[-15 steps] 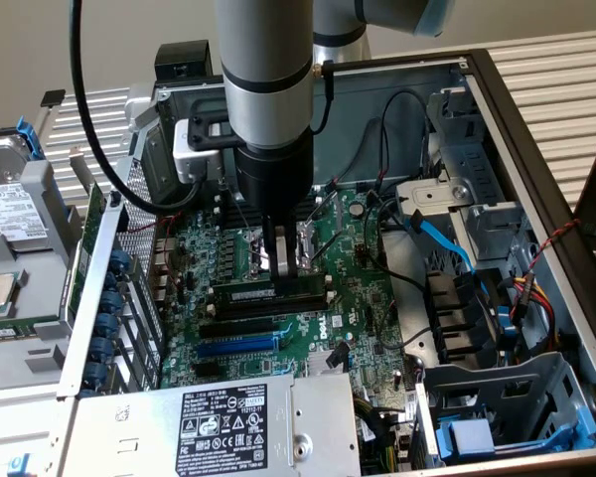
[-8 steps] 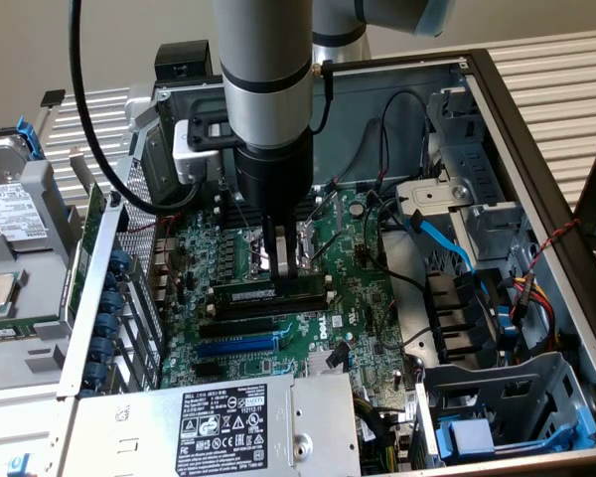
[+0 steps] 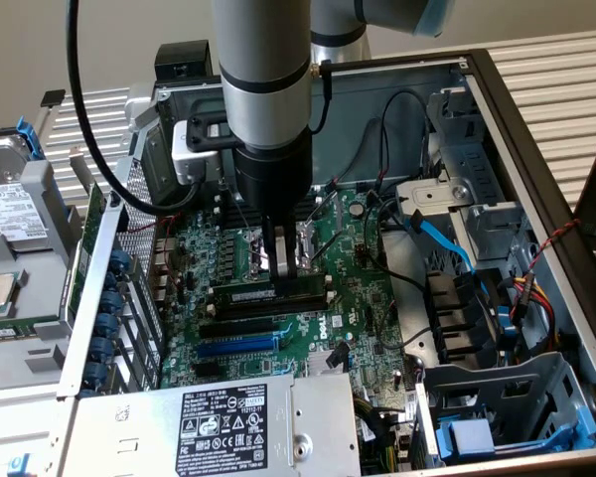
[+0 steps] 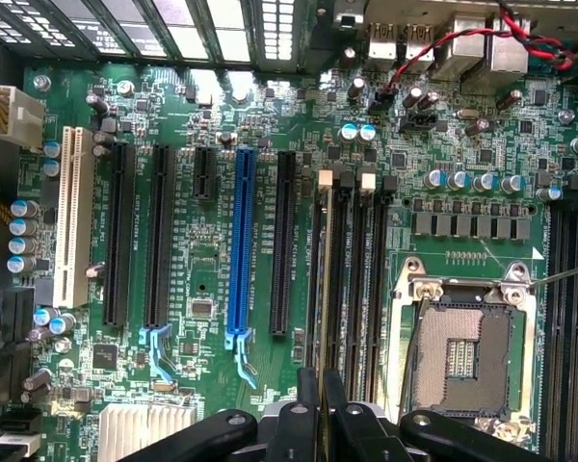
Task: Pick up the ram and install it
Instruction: 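Insert the ram into the slot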
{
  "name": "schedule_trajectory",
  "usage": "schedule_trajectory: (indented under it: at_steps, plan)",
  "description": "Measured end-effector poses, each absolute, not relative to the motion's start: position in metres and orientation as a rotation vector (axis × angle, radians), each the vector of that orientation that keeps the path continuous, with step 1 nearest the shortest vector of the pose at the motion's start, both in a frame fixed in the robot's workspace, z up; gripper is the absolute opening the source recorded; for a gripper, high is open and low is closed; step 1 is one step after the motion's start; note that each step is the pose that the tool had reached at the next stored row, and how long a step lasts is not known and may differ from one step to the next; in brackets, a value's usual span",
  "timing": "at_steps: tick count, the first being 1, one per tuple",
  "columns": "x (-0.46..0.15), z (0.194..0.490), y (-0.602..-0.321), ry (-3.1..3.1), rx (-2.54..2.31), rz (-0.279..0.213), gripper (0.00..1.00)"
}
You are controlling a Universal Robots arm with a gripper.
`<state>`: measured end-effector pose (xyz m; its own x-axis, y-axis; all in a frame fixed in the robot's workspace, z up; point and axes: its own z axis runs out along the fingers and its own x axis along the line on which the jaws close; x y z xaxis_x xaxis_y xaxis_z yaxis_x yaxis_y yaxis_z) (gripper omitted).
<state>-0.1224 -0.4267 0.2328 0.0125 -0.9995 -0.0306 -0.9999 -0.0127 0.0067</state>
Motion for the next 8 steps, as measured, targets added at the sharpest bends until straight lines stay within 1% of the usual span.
schedule_trajectory:
  at_steps: [8]
  plan:
    - [-0.1231, 0.2320, -0.4266, 2.194, -2.221, 0.037, 0.13]
